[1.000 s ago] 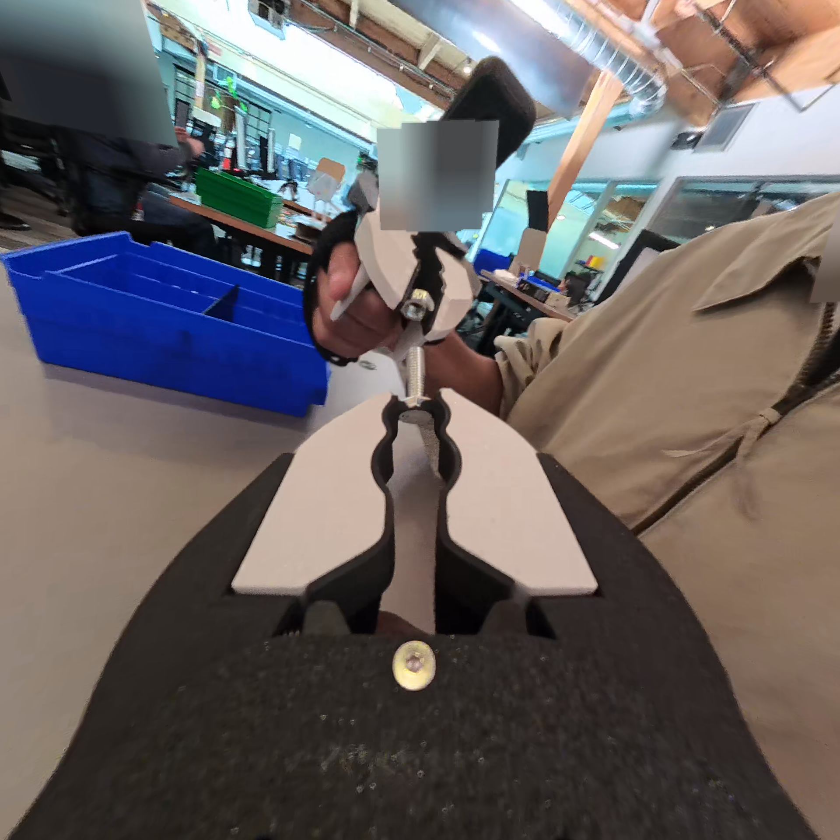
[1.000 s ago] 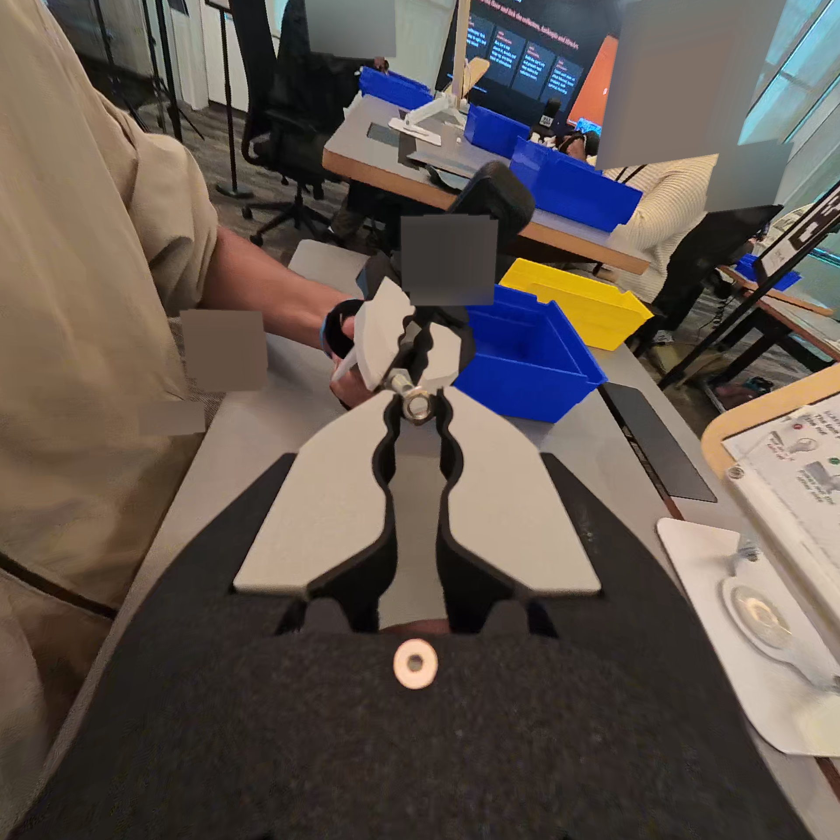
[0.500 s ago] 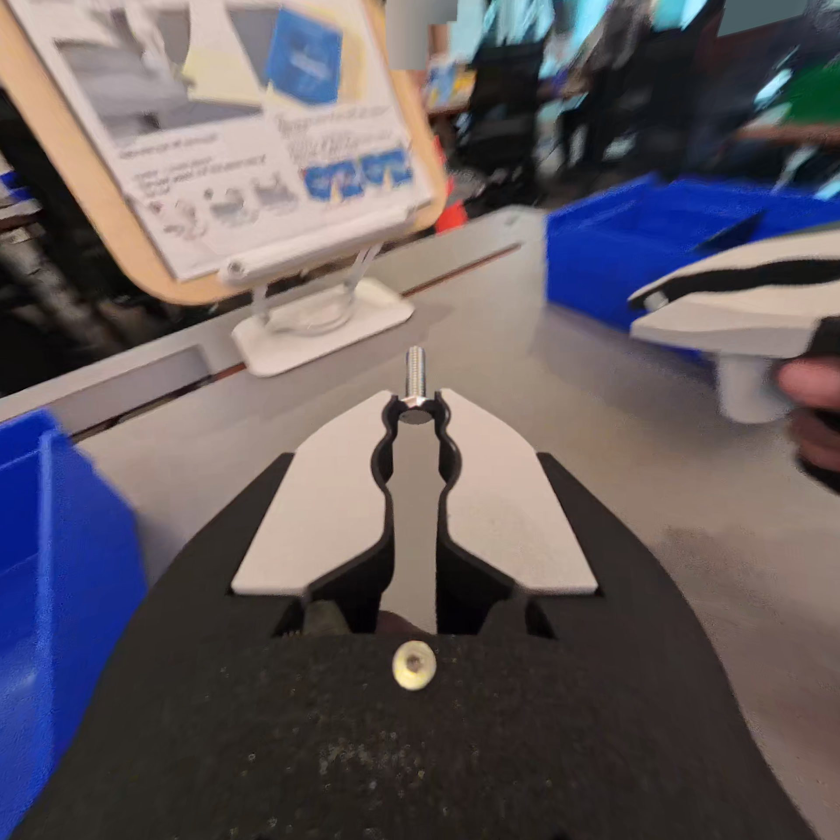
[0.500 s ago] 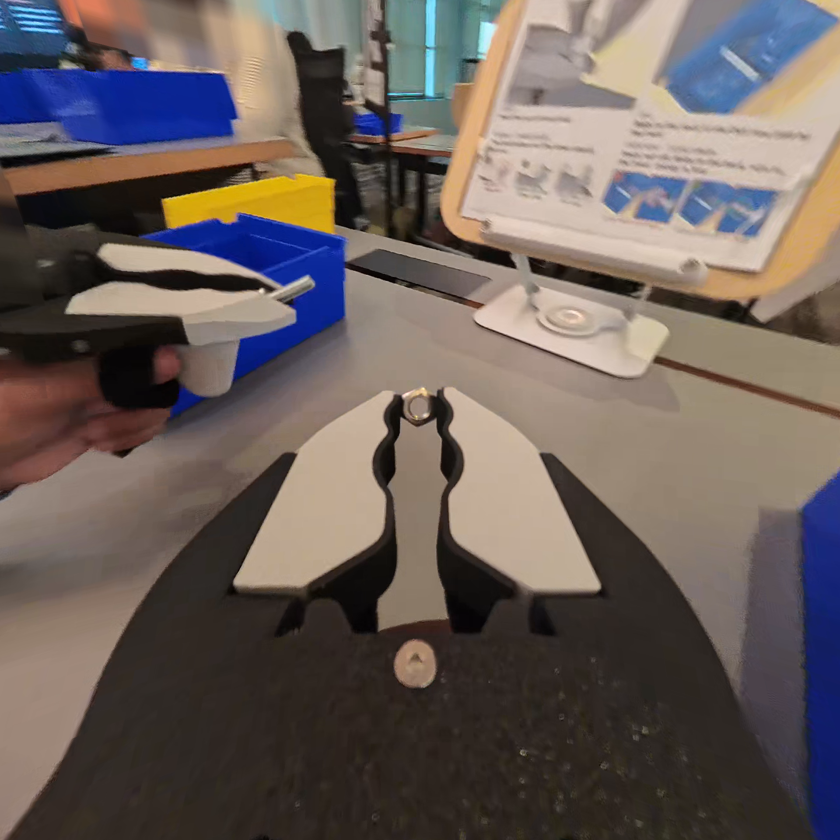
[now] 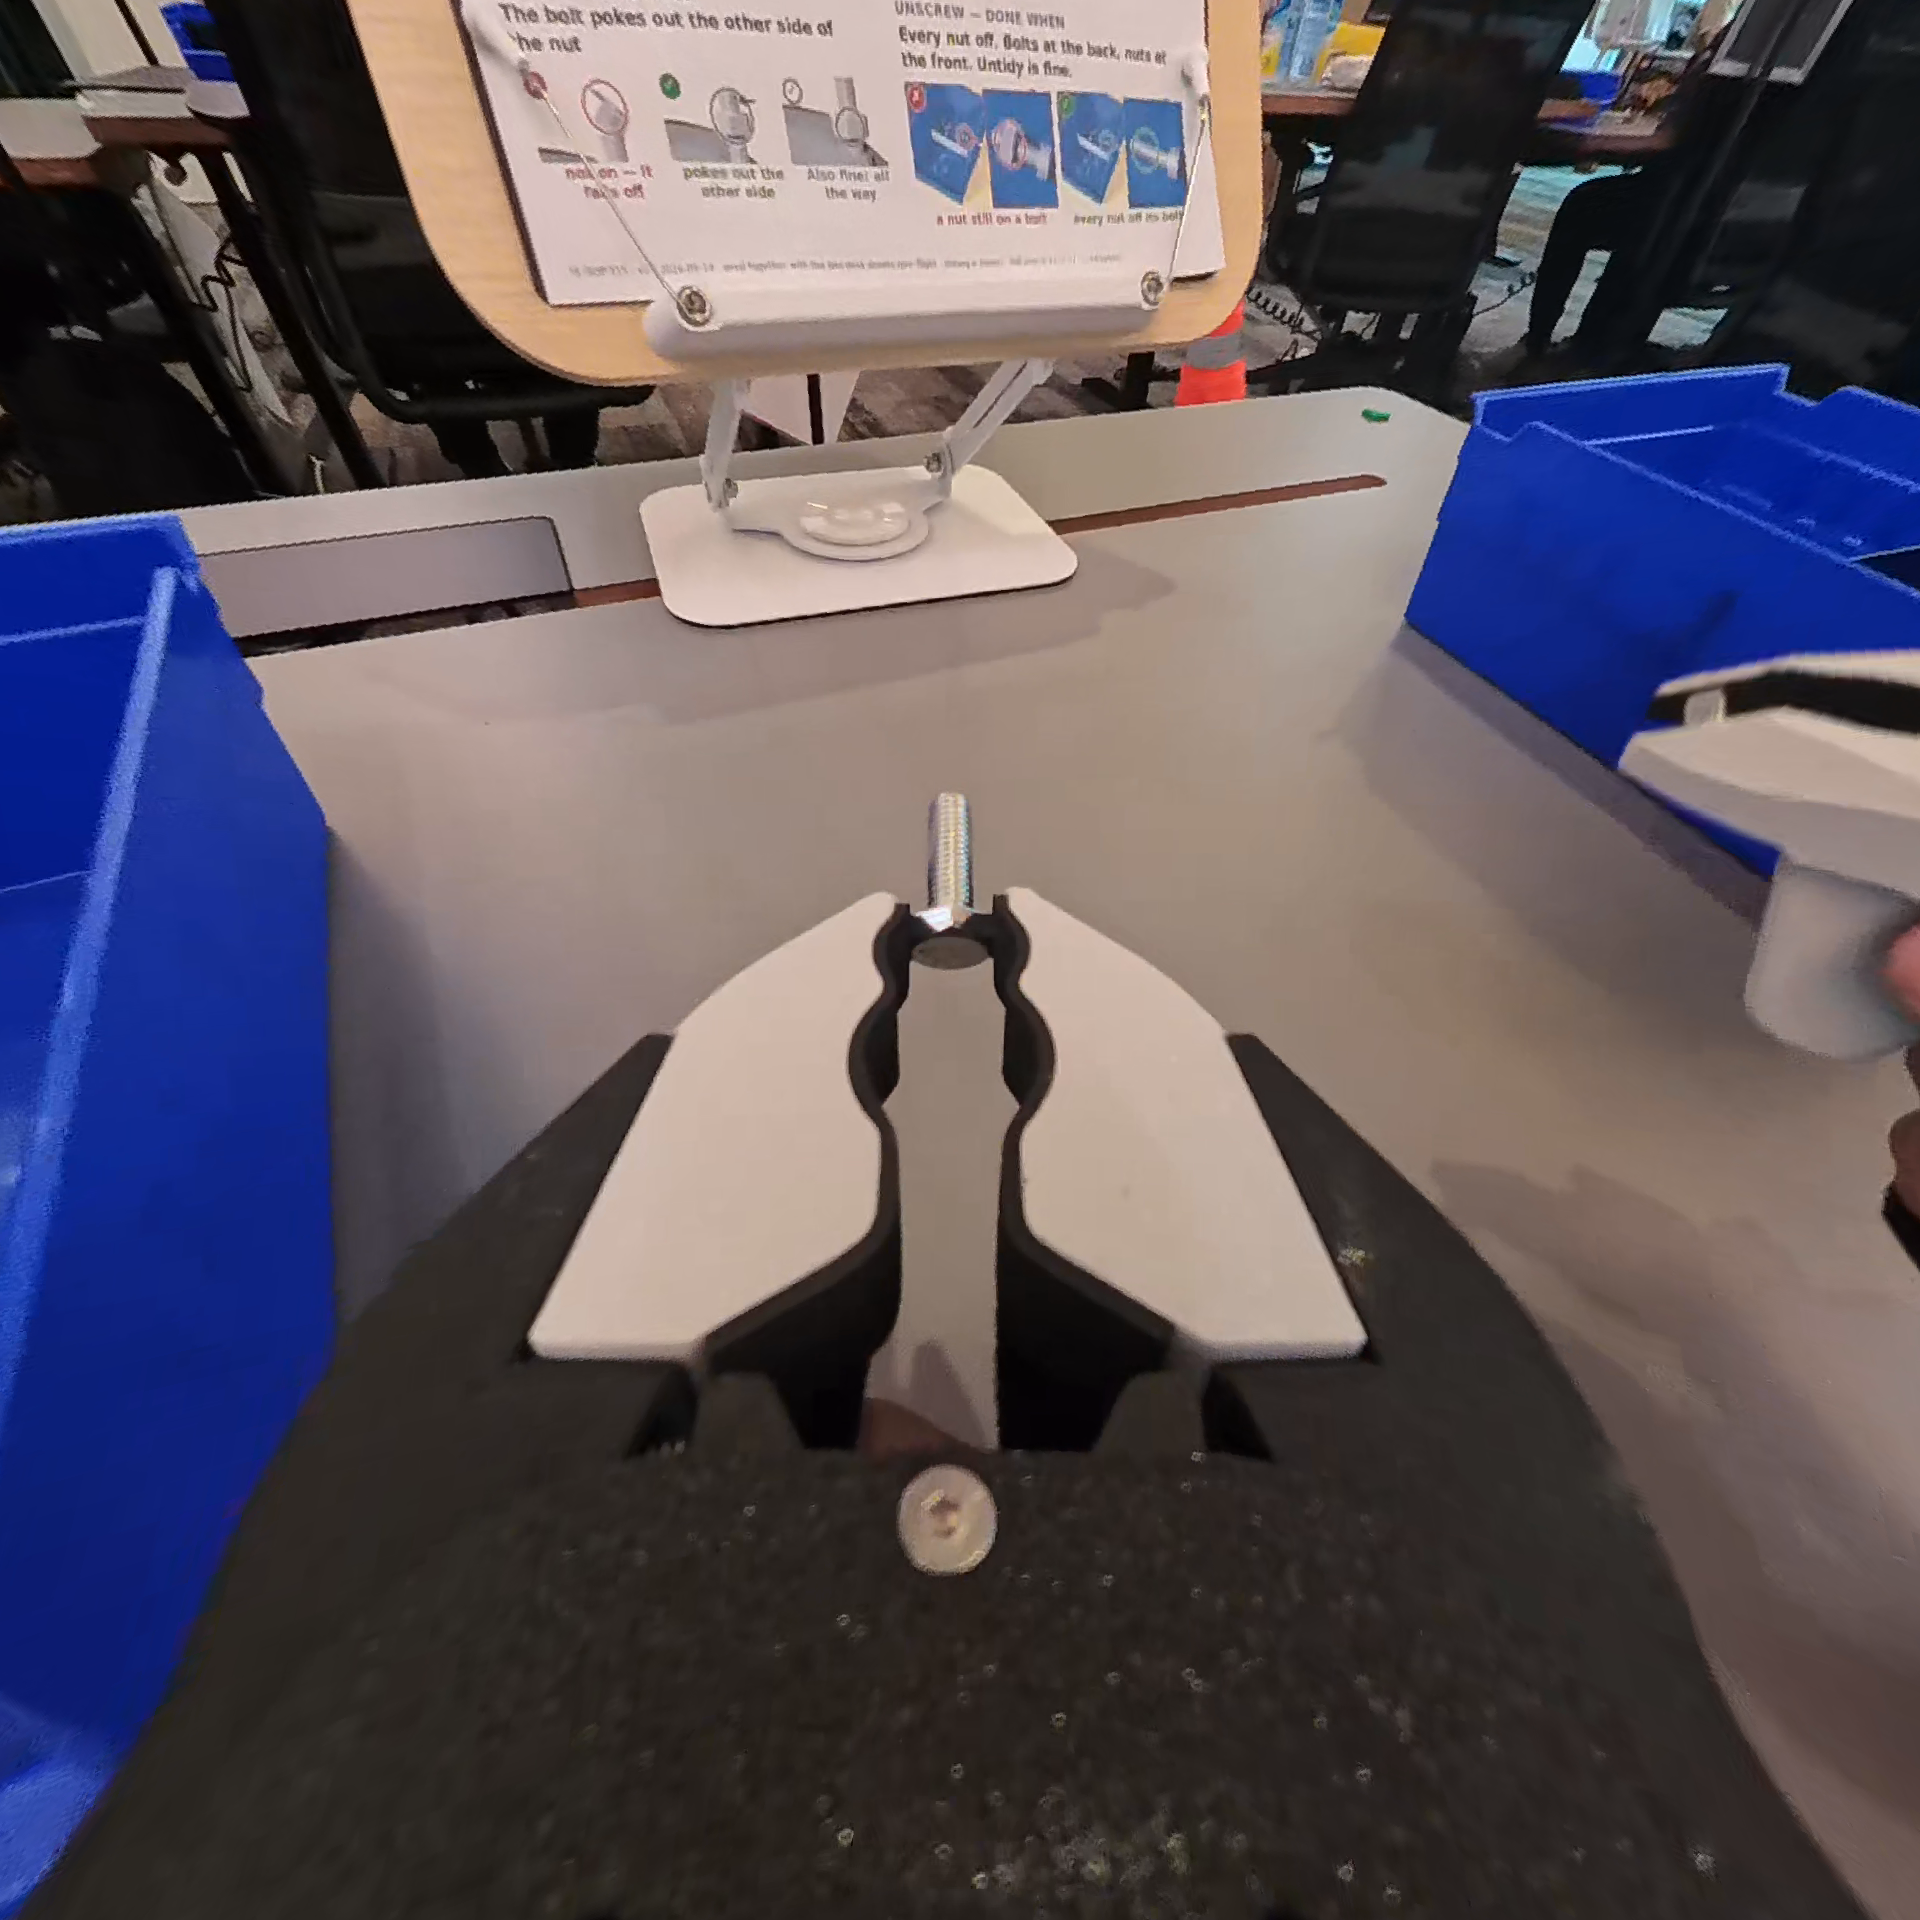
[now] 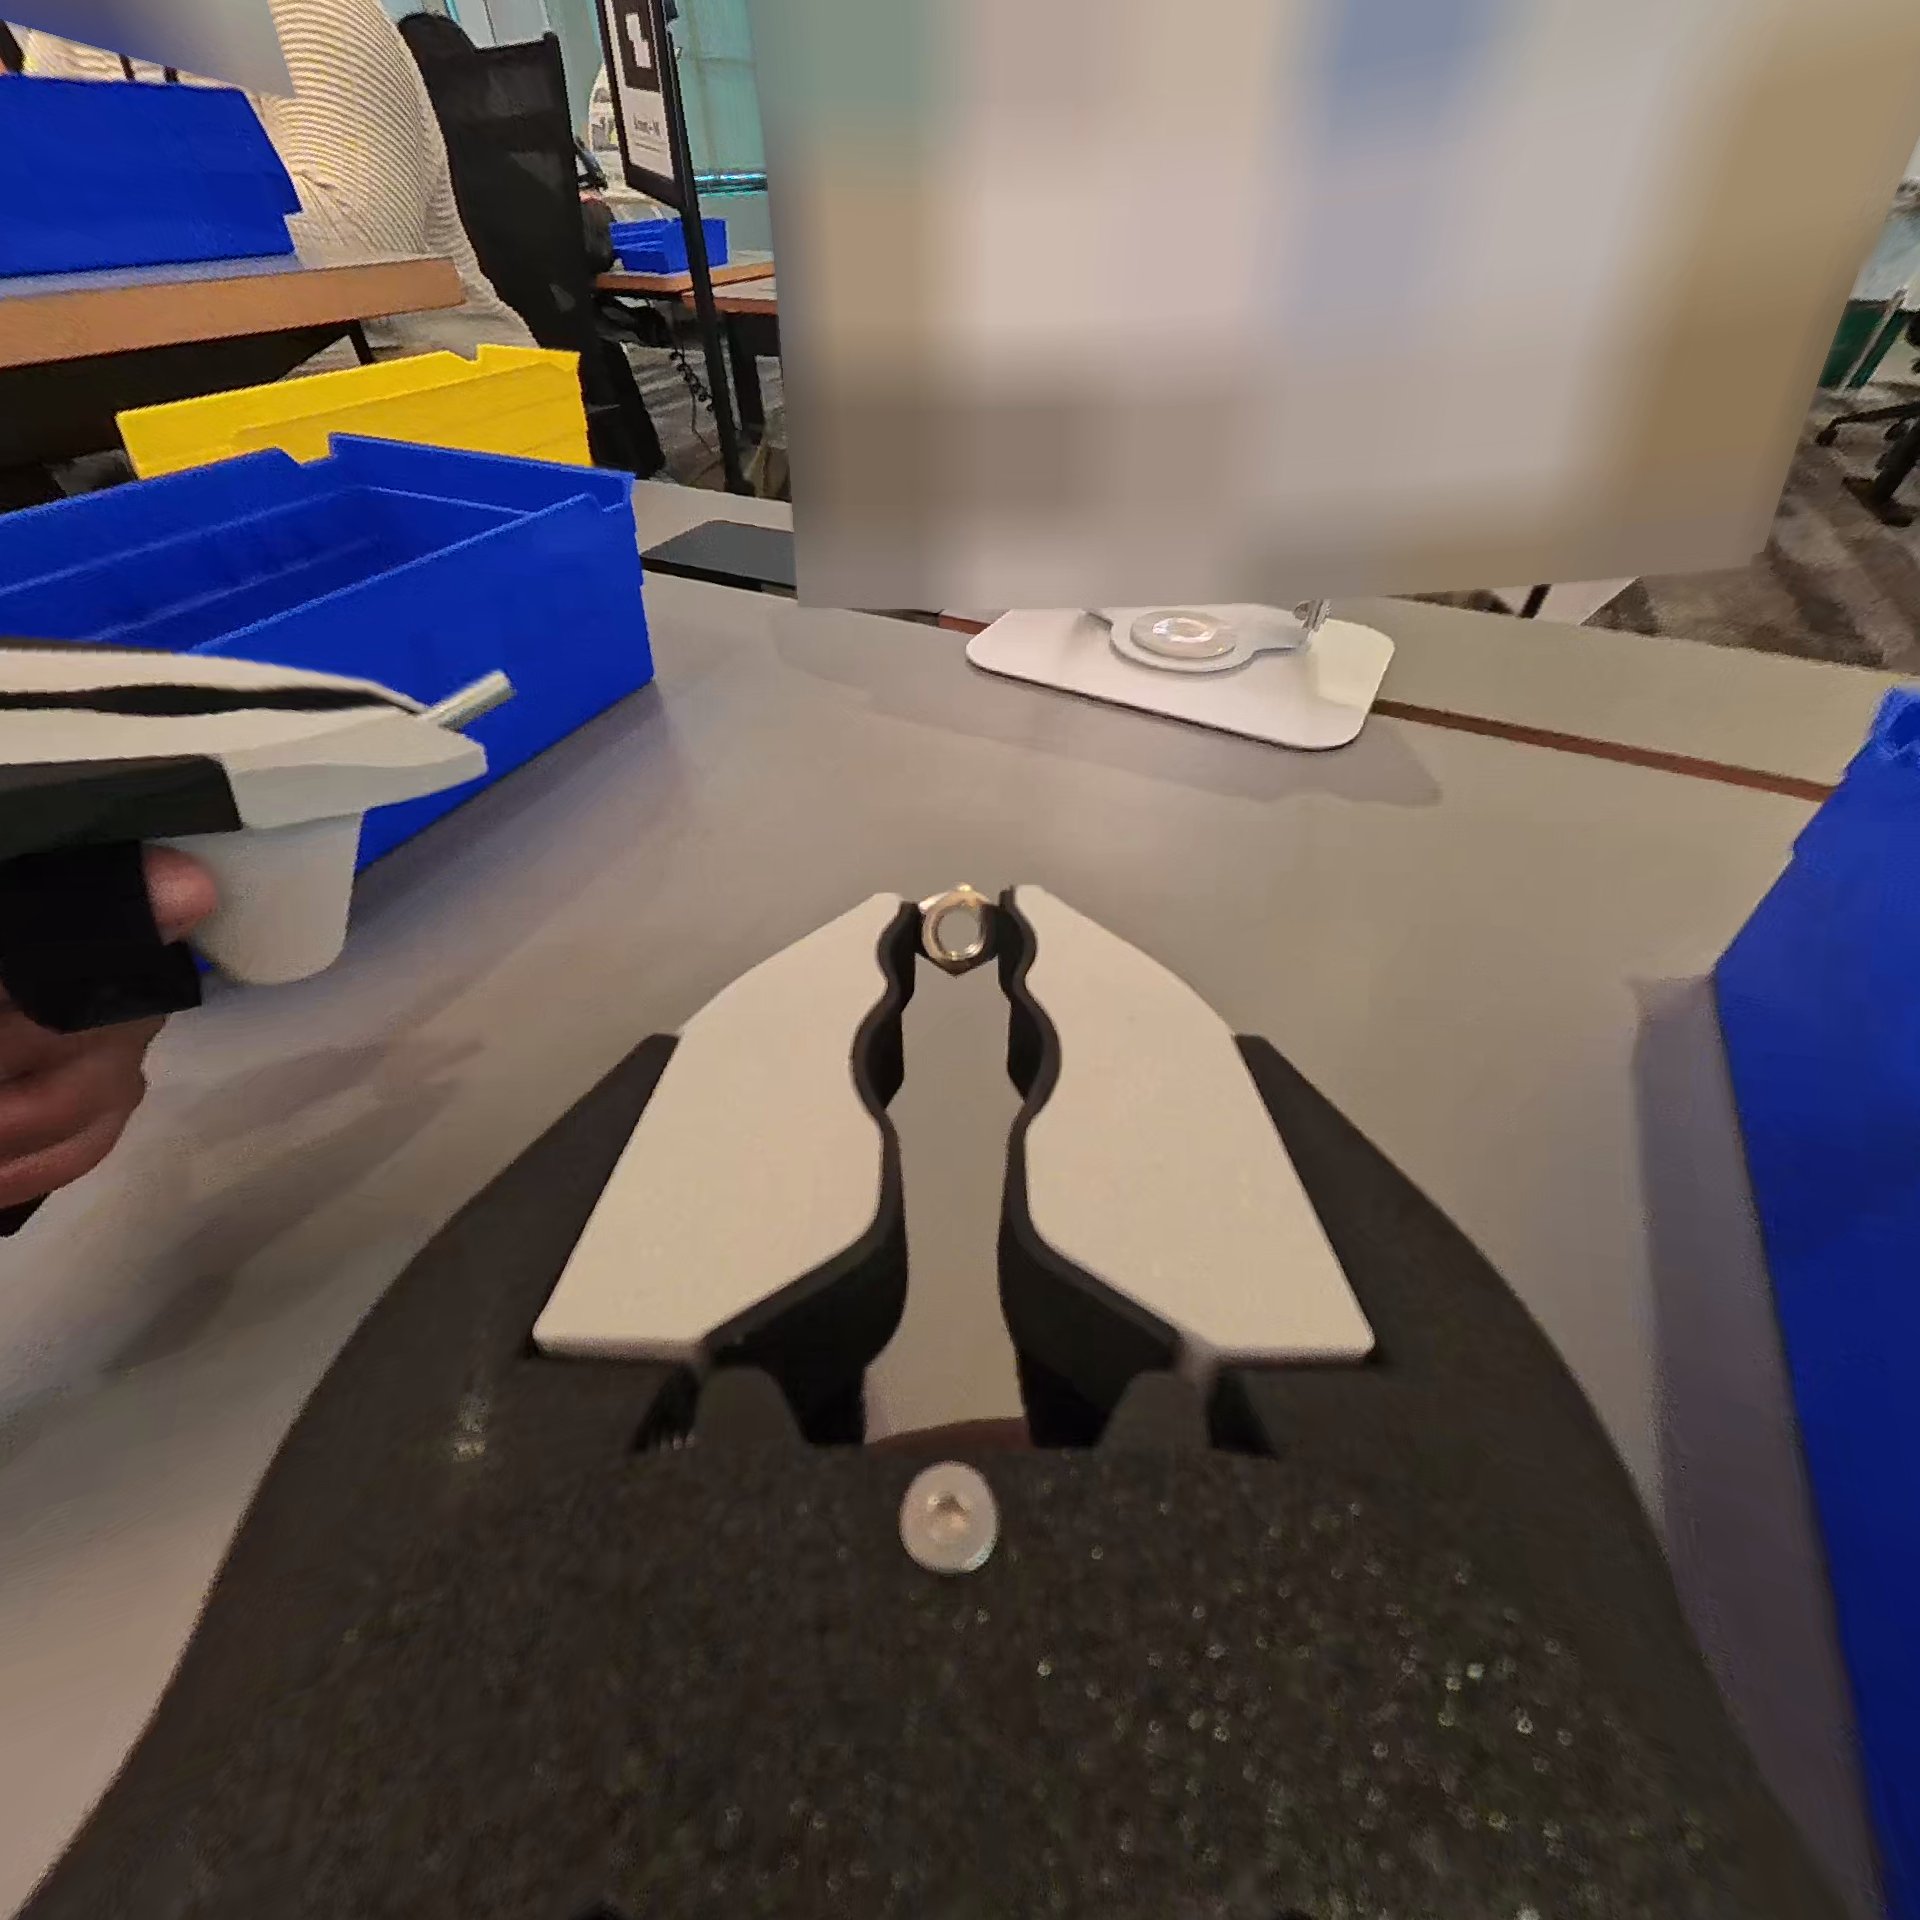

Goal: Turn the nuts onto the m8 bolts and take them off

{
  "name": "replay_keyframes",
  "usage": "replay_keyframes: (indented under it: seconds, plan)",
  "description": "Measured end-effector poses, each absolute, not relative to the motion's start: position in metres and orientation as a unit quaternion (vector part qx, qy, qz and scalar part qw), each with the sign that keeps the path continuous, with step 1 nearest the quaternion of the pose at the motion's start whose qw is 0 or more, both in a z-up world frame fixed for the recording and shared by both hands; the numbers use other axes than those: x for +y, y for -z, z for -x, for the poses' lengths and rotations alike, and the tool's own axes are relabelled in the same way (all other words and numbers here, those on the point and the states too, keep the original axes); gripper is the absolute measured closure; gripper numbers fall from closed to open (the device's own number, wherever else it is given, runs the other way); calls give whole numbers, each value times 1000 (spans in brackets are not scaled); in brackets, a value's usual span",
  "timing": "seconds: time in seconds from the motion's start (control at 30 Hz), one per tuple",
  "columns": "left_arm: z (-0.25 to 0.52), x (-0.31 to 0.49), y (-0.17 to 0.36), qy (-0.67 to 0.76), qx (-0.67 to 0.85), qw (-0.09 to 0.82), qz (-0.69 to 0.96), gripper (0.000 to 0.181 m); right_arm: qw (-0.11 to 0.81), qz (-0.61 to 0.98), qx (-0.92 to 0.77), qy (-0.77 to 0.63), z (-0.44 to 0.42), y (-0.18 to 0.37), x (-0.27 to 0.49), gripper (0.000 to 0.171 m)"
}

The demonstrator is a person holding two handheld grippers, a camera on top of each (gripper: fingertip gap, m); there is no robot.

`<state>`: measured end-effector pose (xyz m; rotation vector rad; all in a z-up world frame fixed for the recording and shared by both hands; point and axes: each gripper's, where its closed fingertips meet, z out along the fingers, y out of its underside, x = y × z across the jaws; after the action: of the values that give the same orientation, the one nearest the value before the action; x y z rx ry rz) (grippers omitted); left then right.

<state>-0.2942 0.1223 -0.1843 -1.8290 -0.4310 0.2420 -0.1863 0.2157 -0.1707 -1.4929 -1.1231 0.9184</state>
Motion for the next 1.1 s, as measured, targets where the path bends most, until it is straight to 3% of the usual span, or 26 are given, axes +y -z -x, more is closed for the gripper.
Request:
replay_keyframes:
  seconds: [0.13,0.27,0.47,0.63,1.1]
  plan:
    - [287,125,186,-89,-175,582,789,166,561,613,-457,-316,158,114,283,156]
    - [277,127,190,-74,-160,577,798,166,504,685,-473,-232,125,94,400,156]
    - [269,129,195,-61,-146,571,806,166,265,826,-477,-140,90,201,531,156]
    - [266,127,193,-60,-139,572,806,166,159,860,-478,-74,69,254,547,155]
    - [264,128,191,-44,-135,573,807,166,68,877,-475,-7,61,271,550,155]
